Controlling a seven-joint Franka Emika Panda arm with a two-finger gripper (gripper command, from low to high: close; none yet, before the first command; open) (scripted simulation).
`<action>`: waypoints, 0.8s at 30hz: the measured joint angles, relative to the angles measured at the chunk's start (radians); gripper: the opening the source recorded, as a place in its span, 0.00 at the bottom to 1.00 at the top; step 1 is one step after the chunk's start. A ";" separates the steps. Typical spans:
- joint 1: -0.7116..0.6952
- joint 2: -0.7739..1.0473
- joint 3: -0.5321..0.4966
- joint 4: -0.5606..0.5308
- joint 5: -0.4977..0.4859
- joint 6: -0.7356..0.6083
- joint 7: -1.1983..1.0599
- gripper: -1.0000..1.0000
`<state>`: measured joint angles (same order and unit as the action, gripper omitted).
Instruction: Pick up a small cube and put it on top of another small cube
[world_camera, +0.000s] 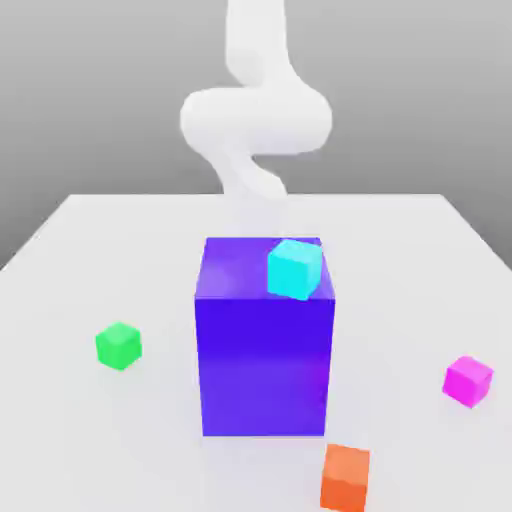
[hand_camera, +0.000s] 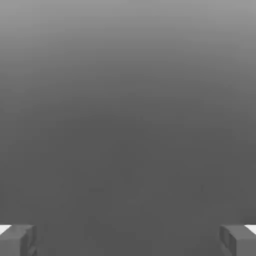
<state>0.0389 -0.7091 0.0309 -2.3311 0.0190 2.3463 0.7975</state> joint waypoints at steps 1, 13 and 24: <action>0.017 0.039 0.014 -0.013 0.008 0.020 -0.001 0.50; 0.186 0.471 0.221 -0.162 0.029 0.243 0.038 0.50; 0.393 0.887 0.307 -0.284 -0.198 0.446 0.249 0.50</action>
<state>0.4322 0.1783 0.3378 -2.6151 -0.1787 2.7925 1.0464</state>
